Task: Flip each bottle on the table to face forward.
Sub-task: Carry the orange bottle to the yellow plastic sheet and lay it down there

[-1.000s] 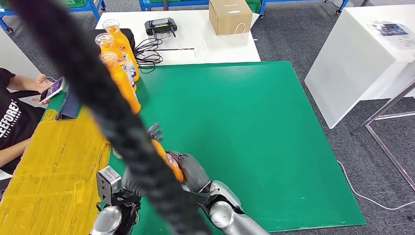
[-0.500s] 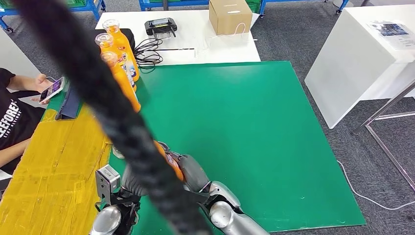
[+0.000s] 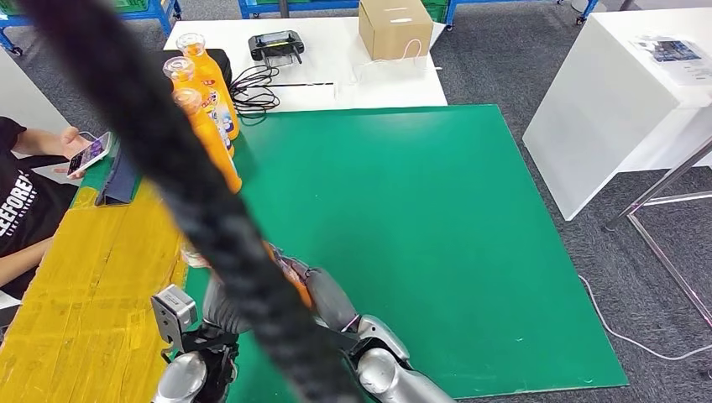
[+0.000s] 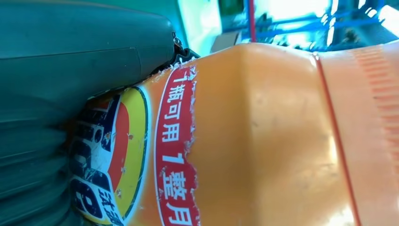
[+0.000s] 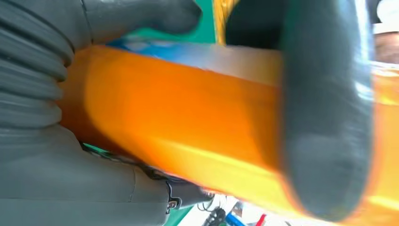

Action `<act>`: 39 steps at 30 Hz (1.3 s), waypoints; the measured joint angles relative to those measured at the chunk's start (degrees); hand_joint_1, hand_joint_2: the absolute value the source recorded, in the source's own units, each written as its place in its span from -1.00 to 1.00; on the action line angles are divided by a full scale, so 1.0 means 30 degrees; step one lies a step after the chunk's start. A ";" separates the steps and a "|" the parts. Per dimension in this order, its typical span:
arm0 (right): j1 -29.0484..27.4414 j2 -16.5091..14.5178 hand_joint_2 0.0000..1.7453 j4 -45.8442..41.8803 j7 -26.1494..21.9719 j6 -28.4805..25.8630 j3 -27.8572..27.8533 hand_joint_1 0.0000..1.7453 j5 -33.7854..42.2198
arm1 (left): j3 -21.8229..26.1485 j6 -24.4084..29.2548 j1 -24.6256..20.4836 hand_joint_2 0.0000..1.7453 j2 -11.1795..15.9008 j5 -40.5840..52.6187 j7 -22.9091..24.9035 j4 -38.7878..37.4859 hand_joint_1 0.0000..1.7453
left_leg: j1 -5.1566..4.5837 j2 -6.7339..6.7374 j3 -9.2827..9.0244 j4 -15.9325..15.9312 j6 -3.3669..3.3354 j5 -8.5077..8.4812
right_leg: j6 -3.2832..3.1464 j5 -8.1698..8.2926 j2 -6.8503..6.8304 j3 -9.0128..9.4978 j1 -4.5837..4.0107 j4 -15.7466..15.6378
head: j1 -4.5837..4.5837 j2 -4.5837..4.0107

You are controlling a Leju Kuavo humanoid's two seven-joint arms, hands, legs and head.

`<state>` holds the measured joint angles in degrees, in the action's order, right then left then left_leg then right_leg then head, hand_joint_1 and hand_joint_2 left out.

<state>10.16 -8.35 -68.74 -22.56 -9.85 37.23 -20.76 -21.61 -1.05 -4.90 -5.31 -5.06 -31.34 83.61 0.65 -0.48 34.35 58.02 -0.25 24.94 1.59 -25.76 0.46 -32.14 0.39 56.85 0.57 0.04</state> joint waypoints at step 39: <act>-0.3633 0.1867 1.00 -0.9711 0.0599 -0.2763 -0.5750 -1.00 -0.0088 | 0.3368 0.8931 -0.4563 1.00 0.7395 2.8409 0.8621 -0.9862 1.00 | 0.0003 0.0024 0.0012 -0.0001 0.0018 -0.0013 | -0.0002 0.0002 0.0020 -0.0009 -0.0001 0.0007 | 0.0000 0.0000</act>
<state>-0.74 -2.75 -97.88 -20.76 -18.14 19.98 -21.03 -11.51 25.75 -18.59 16.87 80.17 -5.48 54.03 0.66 -0.40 34.39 58.02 -0.20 24.91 1.58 -25.75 0.52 -32.17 0.38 56.87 0.57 0.04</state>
